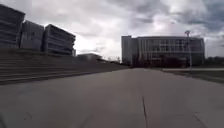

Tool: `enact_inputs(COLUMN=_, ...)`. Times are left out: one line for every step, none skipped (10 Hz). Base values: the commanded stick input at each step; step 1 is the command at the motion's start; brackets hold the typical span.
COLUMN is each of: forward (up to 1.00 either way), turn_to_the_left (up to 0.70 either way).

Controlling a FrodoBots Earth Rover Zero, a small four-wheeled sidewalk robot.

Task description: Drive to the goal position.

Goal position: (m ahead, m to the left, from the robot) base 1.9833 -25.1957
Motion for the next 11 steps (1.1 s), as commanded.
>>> enact_inputs(forward=1.00, turn_to_the_left=-0.04)
enact_inputs(forward=1.00, turn_to_the_left=0.00)
enact_inputs(forward=1.00, turn_to_the_left=0.00)
enact_inputs(forward=1.00, turn_to_the_left=0.03)
enact_inputs(forward=1.00, turn_to_the_left=0.01)
enact_inputs(forward=1.00, turn_to_the_left=-0.16)
enact_inputs(forward=1.00, turn_to_the_left=-0.33)
enact_inputs(forward=1.00, turn_to_the_left=0.01)
enact_inputs(forward=1.00, turn_to_the_left=0.00)
enact_inputs(forward=1.00, turn_to_the_left=0.00)
enact_inputs(forward=1.00, turn_to_the_left=0.02)
